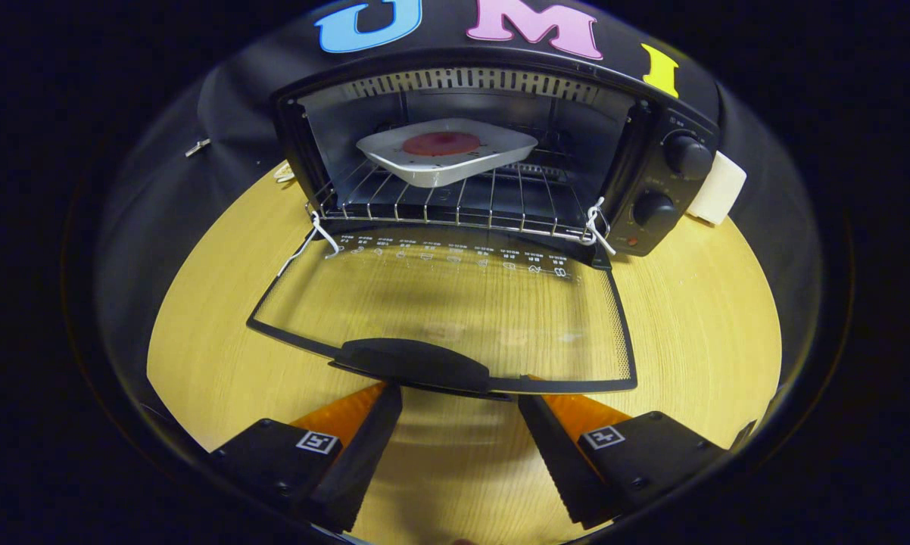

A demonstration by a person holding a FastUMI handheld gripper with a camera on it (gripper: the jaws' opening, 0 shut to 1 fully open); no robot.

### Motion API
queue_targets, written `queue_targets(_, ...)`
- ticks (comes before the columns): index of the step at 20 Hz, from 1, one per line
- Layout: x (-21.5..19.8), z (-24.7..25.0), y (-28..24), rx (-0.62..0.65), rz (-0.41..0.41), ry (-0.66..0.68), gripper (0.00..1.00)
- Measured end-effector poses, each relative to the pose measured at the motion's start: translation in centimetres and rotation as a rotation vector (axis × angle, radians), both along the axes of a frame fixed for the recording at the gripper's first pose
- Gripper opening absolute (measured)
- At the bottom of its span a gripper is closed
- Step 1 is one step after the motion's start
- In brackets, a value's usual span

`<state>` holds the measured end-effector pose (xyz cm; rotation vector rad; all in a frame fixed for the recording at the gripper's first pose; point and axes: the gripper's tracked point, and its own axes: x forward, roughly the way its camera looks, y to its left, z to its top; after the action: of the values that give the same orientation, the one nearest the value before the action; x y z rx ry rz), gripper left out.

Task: Open the toaster oven, put the food inside, and close the toaster oven door.

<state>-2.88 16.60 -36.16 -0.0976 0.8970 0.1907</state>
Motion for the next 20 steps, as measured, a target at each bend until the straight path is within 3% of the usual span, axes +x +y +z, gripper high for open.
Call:
queue_targets(8,0.2,6.3,0.3,0.046,0.097,-0.133,1.00)
queue_targets(20,5.6,14.8,-0.4,0.156,0.060,-0.321,0.99)
